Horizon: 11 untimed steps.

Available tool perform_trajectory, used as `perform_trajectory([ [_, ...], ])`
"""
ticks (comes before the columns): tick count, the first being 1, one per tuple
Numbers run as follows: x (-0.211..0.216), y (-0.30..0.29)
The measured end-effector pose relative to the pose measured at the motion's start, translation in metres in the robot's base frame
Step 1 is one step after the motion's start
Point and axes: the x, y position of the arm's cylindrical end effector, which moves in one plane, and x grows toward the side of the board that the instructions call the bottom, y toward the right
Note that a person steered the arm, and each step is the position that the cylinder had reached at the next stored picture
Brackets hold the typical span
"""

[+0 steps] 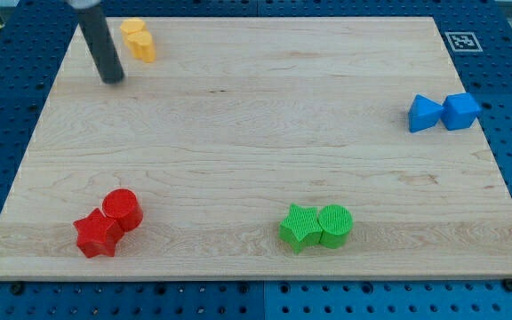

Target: Move the heart towards the center

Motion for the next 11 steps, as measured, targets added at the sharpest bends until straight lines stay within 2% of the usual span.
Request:
perform_trajectory([
  [1,-0.052,-0.001],
  [3,-0.075,0.011],
  [5,-0.050,0.013],
  [8,-0.015,0.145],
  [11,0.022,0.147],
])
